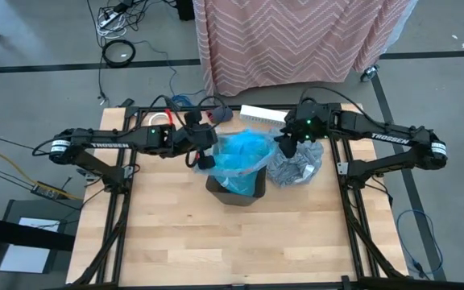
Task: Place trash/remove bag and relplace
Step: Insert the new blue trash bag into the black trash bin
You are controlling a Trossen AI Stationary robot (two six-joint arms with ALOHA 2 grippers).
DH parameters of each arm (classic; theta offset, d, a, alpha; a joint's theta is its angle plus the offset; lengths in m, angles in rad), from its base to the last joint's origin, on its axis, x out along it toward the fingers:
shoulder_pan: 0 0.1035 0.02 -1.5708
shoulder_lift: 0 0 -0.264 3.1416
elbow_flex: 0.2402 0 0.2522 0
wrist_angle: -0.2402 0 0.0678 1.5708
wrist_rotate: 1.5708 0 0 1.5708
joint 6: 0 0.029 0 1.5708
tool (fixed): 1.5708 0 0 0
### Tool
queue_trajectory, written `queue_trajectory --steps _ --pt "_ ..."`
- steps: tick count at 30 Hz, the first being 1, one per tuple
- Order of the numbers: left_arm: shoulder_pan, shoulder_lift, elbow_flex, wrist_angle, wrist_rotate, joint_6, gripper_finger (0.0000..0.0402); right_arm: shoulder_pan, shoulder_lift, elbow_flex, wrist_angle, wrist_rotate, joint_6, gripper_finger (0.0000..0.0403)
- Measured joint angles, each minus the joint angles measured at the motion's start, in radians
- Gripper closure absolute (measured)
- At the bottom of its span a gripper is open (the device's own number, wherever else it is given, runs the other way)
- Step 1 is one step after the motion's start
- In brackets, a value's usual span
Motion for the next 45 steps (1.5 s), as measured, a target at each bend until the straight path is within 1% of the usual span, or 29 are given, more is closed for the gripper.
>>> queue_trajectory --steps 5,10,12,14,18,26,32,35,39,45 --pt "0.000 -0.002 -0.016 -0.034 0.051 -0.075 0.0397 0.006 0.000 -0.078 0.027 -0.009 0.018 0.0213" --pt "-0.021 0.000 -0.036 -0.045 0.067 -0.154 0.0396 0.035 0.000 -0.131 0.097 -0.012 0.011 0.0213" --pt "-0.031 -0.001 -0.036 -0.045 0.103 -0.170 0.0396 0.049 0.000 -0.138 0.120 -0.044 -0.008 0.0213" --pt "-0.038 -0.001 -0.036 -0.043 0.128 -0.175 0.0396 0.066 0.000 -0.138 0.132 -0.078 -0.028 0.0213" --pt "-0.046 -0.001 -0.036 -0.042 0.130 -0.187 0.0396 0.095 -0.002 -0.132 0.111 -0.121 -0.063 0.0213" --pt "-0.048 -0.001 -0.036 -0.042 0.130 -0.197 0.0396 0.099 -0.028 -0.084 0.001 -0.087 -0.056 0.0213" --pt "-0.048 0.000 -0.036 -0.049 0.130 -0.201 0.0396 0.098 -0.092 -0.041 -0.163 -0.077 -0.037 0.0213" --pt "-0.048 0.000 -0.036 -0.044 0.130 -0.201 0.0396 0.098 -0.145 -0.028 -0.160 -0.075 -0.038 0.0213" --pt "-0.048 0.000 -0.036 -0.045 0.129 -0.201 0.0396 0.101 -0.216 -0.024 -0.059 -0.079 -0.037 0.0213" --pt "-0.048 0.000 -0.036 -0.048 0.129 -0.204 0.0396 0.144 -0.248 -0.023 -0.047 -0.108 -0.036 0.0213"
